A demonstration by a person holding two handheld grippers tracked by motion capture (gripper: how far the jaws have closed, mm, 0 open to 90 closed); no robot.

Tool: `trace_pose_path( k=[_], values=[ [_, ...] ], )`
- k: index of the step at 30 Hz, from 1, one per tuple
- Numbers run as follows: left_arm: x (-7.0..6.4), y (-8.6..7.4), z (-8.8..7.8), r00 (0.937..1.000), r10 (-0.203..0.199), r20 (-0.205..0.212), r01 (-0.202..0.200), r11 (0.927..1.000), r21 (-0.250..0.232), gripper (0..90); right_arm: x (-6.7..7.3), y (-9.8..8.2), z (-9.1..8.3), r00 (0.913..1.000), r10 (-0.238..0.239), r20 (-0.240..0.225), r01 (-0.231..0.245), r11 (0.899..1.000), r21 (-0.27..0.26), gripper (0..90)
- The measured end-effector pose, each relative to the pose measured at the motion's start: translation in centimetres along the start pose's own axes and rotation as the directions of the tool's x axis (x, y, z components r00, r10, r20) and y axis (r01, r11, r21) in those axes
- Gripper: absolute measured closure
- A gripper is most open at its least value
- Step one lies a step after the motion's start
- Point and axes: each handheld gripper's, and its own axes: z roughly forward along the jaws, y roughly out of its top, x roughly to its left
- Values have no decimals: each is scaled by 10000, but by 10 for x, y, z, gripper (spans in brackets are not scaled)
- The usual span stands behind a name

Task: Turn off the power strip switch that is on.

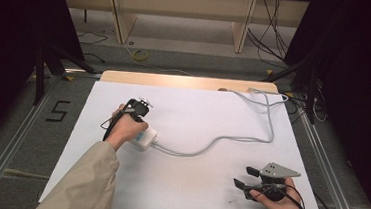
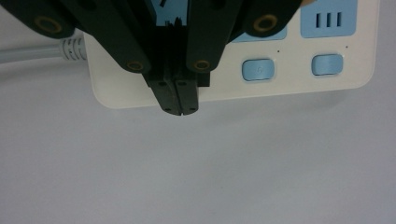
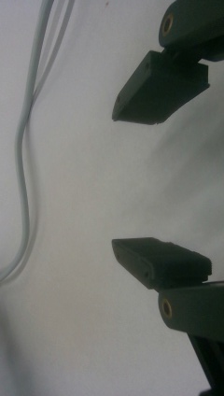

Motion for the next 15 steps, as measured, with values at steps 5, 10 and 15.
trace_pose_path(
  k=[5, 10, 15],
  values=[
    [1, 1, 0, 9999, -157, 4, 157, 9998, 94, 899, 0, 0, 0, 10000, -15, -10, 15, 10000, -6, 328],
    [-1, 3, 1, 9999, -147, 11, 147, 9996, 229, 899, 0, 0, 0, 10000, -19, -15, 19, 10000, -18, 329],
    [0, 4, 1, 9999, -129, 19, 128, 9993, 340, 900, 0, 0, 0, 10000, -19, -16, 19, 10000, -6, 328]
  ],
)
